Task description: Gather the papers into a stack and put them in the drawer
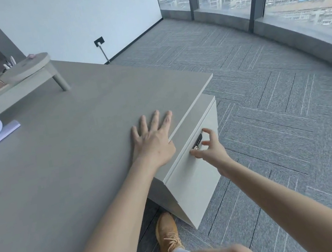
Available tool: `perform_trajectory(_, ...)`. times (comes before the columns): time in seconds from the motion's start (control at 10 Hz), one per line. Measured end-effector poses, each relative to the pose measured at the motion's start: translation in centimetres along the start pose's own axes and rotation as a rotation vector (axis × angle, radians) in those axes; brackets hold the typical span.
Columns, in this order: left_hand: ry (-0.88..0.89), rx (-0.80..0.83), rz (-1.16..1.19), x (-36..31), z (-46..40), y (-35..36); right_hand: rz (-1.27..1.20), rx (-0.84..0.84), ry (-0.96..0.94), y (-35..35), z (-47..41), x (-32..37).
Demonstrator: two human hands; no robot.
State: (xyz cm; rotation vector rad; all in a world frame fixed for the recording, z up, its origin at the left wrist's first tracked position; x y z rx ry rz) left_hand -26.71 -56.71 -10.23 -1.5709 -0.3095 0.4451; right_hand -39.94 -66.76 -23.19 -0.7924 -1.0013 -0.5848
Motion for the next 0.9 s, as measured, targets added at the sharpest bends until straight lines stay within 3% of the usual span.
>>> perform_trajectory(0.5,0.0,-0.006,-0.007,-0.3,0.2,0.0,0.072,-0.046,-0.021,0.2,-0.2,0.4)
perform_trajectory(0.7,-0.006,0.003,0.072,-0.2,0.4,-0.5,0.337,0.005,-0.05,0.4,0.0,2.1)
perform_trajectory(0.9,-0.069,-0.064,0.511,0.1,1.7,-2.3,0.456,-0.052,-0.136,-1.1,1.8,5.8)
Point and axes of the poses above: each hand's wrist, its own z-axis away from the middle knuckle, its own y-axis out of the palm, x = y × z, the point moved 2 cm from there along -z, towards the middle knuckle, and after that the axes turned 9 degrees about z, right-handed, at the moved point
